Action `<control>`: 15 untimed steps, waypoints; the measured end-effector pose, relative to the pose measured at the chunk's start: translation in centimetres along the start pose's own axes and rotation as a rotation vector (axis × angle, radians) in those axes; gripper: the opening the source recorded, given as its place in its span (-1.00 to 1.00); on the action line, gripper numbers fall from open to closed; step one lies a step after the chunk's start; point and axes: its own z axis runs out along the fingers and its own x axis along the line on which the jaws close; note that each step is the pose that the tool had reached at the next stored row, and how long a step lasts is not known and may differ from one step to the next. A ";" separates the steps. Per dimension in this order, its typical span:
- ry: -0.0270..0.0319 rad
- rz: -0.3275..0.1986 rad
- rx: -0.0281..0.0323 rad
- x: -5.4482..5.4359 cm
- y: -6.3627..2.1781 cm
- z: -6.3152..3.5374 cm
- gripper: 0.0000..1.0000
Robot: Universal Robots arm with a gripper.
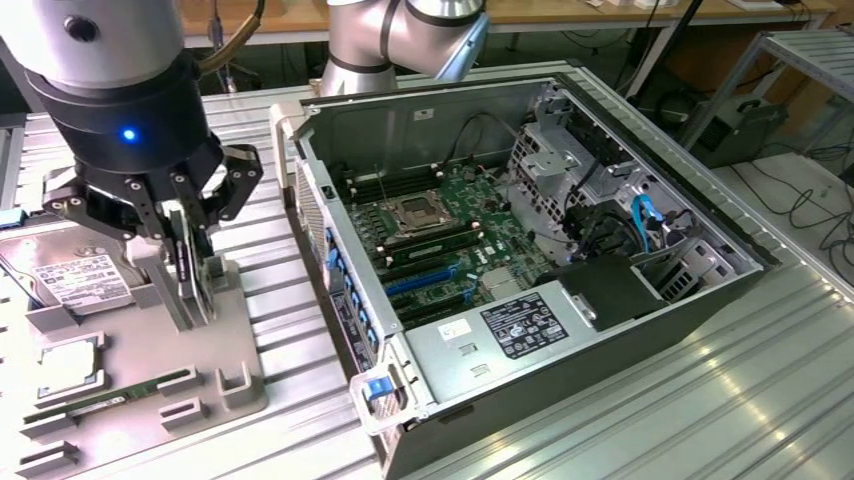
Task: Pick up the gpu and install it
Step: 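Pick up the gpu and move the gpu toward the slot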
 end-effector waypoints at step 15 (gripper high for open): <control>0.0098 0.001 -0.0002 0.0 0.24 -4.19 -0.45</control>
